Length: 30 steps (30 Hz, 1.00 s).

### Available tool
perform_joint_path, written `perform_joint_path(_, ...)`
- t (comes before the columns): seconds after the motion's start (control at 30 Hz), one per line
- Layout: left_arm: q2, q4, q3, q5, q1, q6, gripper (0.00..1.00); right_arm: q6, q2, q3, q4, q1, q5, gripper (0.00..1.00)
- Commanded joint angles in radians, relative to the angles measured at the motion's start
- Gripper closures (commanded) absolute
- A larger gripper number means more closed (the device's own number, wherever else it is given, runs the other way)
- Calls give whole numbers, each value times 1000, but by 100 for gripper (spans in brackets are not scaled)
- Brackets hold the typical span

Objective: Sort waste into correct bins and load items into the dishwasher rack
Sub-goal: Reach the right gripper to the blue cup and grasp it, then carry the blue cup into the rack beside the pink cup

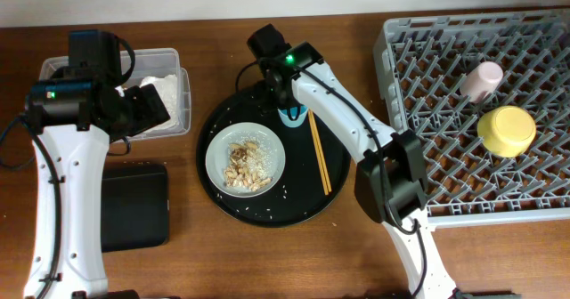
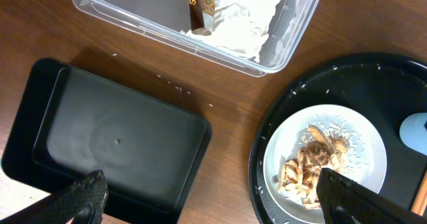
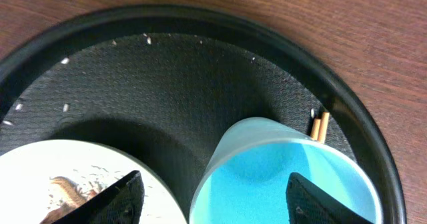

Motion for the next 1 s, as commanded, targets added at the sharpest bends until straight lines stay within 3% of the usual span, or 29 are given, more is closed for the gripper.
perform_joint_path(0.0, -2, 0, -1, -11, 1, 15, 1, 58, 37, -13, -2, 8, -4, 39)
perform_joint_path(0.1, -3, 0, -1, -11, 1, 15, 1, 64, 43, -18, -2, 24, -3, 51)
perform_joint_path(0.13, -3, 0, -1, -11, 1, 15, 1, 78, 43, -18, -10, 24, -3, 59)
perform_joint_path(0.17, -2, 0, -1, -11, 1, 15, 1, 94, 42, -14, -21, 22, -31, 74)
perform_joint_path(0.23, -3, 0, -1, -11, 1, 15, 1, 94, 34, 37, -59, 21, -42, 81)
perform_joint_path(0.27, -3, 0, -1, -11, 1, 15, 1, 94, 27, 71, -84, 16, -42, 94)
perform_joint_path(0.3, -3, 0, -1, -11, 1, 15, 1, 94, 19, 116, -122, 7, -44, 96)
perform_joint_path(0.4, -3, 0, -1, -11, 1, 15, 1, 93, -17, 343, -314, -48, -124, 96)
perform_joint_path(0.5, -3, 0, -1, -11, 1, 15, 1, 82, -18, 684, -556, -227, -127, 96)
perform_joint_path(0.53, -3, 0, -1, -11, 1, 15, 1, 53, -18, 751, -594, -301, -143, 96)
perform_joint_path(0.57, -3, 0, -1, -11, 1, 15, 1, -82, -35, 787, -594, -411, -265, 96)
perform_joint_path(0.67, -3, 0, -1, -11, 1, 15, 1, -95, -72, 789, -594, -688, -435, 96)
perform_joint_path(0.73, -3, 0, -1, -11, 1, 15, 0, -103, -72, 789, -594, -861, -442, 96)
perform_joint_path(0.83, -3, 0, -1, -11, 1, 15, 1, -385, -61, 788, -591, -1118, -589, 96)
perform_joint_path(0.9, -3, 0, -1, -11, 1, 15, 1, -566, -5, 772, -565, -1254, -846, 96)
perform_joint_path(0.97, -3, 0, -1, -11, 1, 15, 1, -574, 84, 689, -459, -1347, -1020, 96)
